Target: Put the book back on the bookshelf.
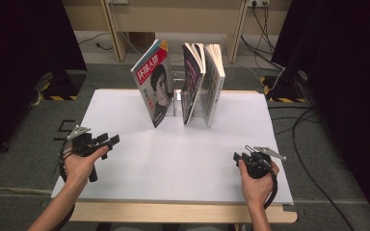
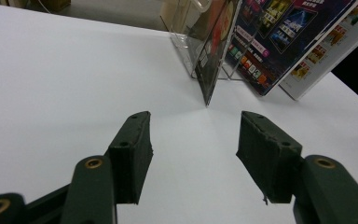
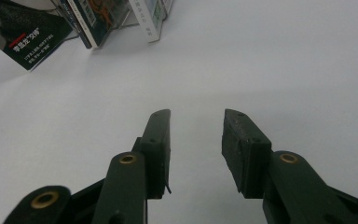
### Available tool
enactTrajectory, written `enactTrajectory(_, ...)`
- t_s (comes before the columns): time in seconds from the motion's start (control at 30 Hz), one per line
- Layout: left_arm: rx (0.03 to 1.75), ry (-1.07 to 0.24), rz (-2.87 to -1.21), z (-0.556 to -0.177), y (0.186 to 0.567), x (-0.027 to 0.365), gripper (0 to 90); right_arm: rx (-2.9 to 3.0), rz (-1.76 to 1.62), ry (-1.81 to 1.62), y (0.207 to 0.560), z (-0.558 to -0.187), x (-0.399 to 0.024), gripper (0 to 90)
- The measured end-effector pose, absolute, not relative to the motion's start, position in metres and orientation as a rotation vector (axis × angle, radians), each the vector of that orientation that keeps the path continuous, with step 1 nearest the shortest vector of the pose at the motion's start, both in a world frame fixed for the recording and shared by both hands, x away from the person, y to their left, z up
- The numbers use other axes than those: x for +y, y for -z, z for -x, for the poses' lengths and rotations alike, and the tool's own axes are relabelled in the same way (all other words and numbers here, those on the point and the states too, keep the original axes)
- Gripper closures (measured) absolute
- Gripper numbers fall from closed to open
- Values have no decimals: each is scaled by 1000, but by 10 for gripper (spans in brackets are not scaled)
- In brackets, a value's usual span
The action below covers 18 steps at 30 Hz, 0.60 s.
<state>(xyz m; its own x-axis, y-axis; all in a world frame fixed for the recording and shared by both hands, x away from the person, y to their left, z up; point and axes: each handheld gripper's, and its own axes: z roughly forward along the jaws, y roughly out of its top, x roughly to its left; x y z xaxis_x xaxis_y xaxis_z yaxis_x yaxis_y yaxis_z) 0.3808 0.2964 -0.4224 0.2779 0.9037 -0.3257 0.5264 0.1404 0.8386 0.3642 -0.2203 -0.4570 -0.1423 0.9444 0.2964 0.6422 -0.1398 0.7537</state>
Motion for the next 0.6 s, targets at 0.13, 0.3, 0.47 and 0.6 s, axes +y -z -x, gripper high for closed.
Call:
enactTrajectory(0.13, 1389, -461, -1513, -378, 425, 300, 435, 1778, -1777, -1177, 457, -364, -220, 626)
enactTrajectory(0.3, 1397, -466, -1514, -375, 427, 305, 435, 1780, -1774, -1178, 457, -364, -220, 626)
enactTrajectory(0.47, 1411, -468, -1516, -371, 432, 309, 433, 1778, -1777, -1178, 457, -364, -220, 626)
enactTrajectory(0.6, 1413, -464, -1513, -369, 435, 313, 431, 1775, -1782, -1177, 457, -364, -219, 626)
